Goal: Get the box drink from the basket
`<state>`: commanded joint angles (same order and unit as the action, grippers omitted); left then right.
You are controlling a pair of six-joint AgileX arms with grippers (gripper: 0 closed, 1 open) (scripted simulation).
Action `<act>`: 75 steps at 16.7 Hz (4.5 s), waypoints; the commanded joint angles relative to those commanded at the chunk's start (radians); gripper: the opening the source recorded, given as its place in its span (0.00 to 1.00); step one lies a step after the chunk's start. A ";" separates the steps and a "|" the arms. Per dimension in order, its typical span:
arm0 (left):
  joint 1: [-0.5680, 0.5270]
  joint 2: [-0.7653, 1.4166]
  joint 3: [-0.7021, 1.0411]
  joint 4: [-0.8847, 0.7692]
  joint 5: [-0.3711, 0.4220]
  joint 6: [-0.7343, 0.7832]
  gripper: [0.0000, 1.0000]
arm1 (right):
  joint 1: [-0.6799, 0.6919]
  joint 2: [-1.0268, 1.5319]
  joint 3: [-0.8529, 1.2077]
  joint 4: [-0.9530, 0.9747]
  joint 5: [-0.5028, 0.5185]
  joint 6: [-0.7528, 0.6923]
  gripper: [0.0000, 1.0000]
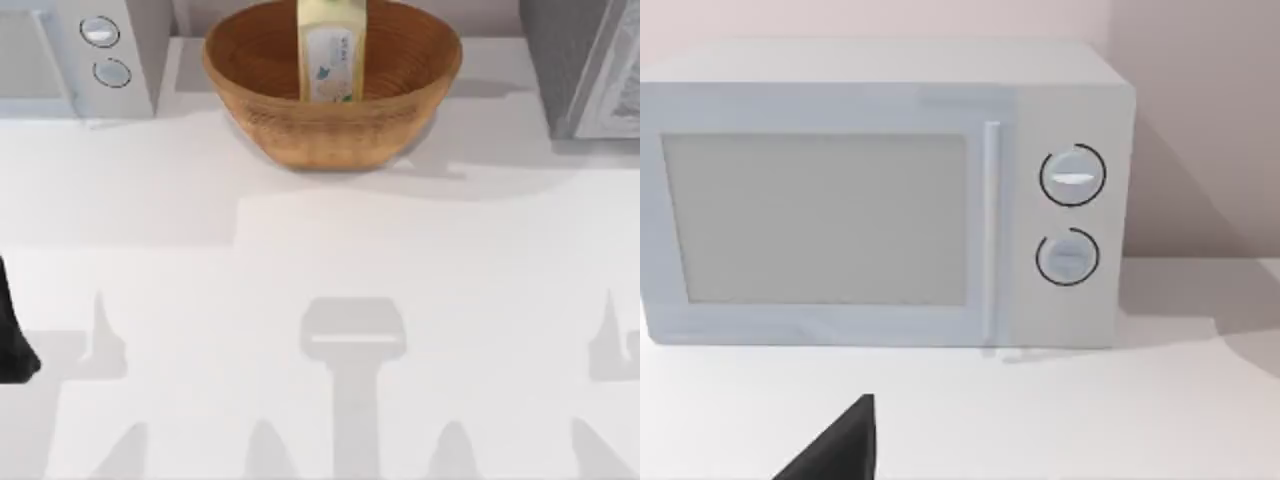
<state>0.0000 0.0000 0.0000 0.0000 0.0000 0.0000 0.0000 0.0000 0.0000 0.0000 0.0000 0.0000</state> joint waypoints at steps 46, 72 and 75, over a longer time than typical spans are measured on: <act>-0.658 2.346 1.421 0.924 -0.615 0.004 1.00 | 0.000 0.000 0.000 0.000 0.000 0.000 1.00; -0.627 2.410 1.541 0.868 -0.584 0.003 0.00 | 0.000 0.000 0.000 0.000 0.000 0.000 1.00; -0.627 2.410 1.541 0.868 -0.584 0.003 0.00 | 0.000 0.000 0.000 0.000 0.000 0.000 1.00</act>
<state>-0.6272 2.4099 1.5414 0.8678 -0.5839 0.0034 0.0000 0.0000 0.0000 0.0000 0.0000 0.0000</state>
